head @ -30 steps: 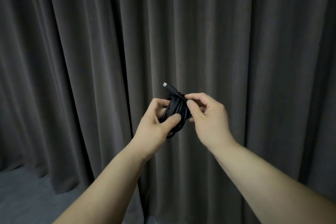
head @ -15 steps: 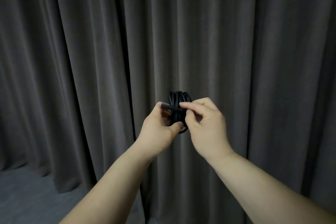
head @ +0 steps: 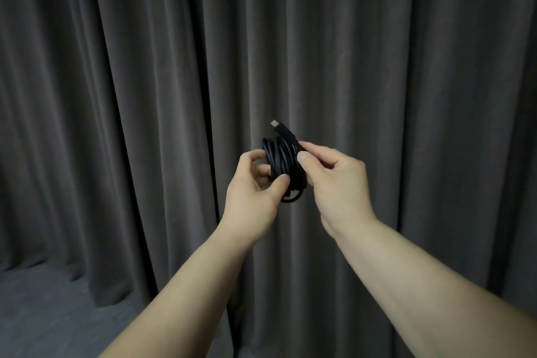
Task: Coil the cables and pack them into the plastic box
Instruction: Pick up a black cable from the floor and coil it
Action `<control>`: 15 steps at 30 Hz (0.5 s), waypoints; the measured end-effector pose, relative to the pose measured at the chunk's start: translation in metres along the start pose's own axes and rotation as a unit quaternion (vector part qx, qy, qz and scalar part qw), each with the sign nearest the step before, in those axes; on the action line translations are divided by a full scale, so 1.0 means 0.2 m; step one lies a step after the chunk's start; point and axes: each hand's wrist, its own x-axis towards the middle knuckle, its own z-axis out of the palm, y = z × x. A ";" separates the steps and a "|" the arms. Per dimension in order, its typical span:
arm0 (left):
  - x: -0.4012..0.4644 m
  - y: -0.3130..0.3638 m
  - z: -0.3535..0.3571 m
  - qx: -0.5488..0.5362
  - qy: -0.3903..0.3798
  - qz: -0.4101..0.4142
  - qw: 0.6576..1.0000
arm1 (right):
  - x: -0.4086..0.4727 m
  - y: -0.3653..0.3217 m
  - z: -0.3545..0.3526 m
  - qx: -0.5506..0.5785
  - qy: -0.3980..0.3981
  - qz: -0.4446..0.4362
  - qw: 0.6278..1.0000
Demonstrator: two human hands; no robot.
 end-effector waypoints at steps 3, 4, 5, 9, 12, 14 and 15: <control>0.02 0.01 -0.01 -0.009 -0.009 -0.010 1.000 | -0.01 0.02 0.01 0.012 0.007 0.016 1.000; 0.02 0.01 -0.01 -0.018 -0.007 -0.019 1.000 | -0.02 0.03 0.01 0.015 0.010 0.017 1.000; 0.02 0.02 -0.01 -0.032 -0.002 -0.030 0.999 | -0.02 0.03 0.02 0.015 0.014 0.016 1.000; 0.02 0.03 0.01 -0.056 0.031 -0.043 0.997 | -0.03 0.02 0.02 -0.002 0.017 -0.001 1.000; 0.02 0.03 0.01 -0.051 0.039 -0.034 0.997 | -0.02 0.01 0.02 0.014 0.024 0.005 1.000; 0.01 0.02 0.02 -0.045 0.029 -0.025 0.998 | -0.02 0.01 0.03 0.049 0.034 0.020 0.998; 0.00 0.02 0.02 -0.036 0.025 -0.020 0.999 | -0.02 0.01 0.04 0.062 0.036 0.028 0.997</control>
